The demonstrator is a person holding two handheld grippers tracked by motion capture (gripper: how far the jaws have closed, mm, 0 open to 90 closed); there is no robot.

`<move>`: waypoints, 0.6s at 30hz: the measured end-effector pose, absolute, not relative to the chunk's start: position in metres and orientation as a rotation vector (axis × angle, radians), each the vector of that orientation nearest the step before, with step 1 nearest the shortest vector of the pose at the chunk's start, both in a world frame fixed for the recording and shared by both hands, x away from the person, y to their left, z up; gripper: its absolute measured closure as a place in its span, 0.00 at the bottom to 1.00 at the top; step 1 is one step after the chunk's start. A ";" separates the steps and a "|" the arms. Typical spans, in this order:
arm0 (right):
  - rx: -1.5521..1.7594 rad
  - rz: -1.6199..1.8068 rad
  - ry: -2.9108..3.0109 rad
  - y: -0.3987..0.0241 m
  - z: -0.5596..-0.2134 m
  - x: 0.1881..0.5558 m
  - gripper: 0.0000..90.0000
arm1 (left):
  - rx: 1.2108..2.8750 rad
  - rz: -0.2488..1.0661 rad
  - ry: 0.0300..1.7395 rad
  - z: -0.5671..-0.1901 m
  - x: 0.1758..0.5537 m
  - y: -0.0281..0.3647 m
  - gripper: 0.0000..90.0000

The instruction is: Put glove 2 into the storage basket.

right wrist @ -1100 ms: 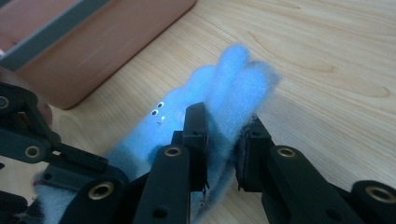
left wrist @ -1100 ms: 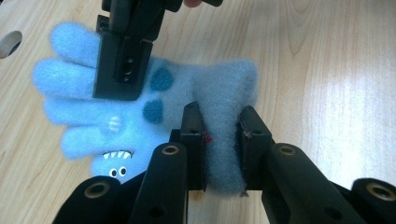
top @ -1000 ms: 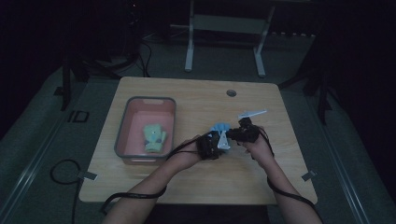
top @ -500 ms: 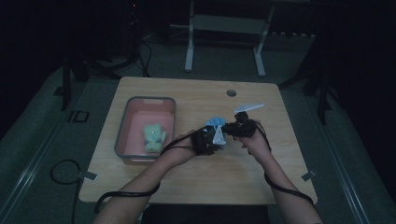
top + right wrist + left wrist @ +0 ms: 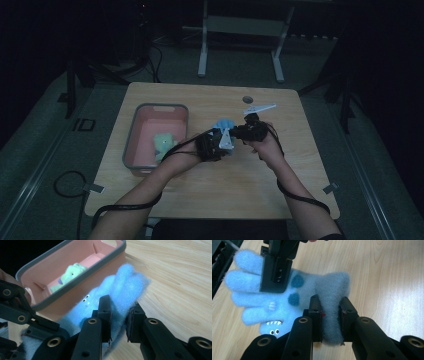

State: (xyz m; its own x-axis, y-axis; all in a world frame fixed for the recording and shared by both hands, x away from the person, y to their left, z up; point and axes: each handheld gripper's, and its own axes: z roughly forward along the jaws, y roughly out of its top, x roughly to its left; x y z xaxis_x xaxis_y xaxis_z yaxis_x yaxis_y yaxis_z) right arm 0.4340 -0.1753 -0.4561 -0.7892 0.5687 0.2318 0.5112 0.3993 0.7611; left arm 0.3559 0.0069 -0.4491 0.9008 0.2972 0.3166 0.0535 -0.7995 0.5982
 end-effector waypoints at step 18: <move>0.900 1.390 2.612 -0.123 -0.442 0.440 0.85 | 2.471 0.580 0.318 -0.439 0.351 0.051 0.85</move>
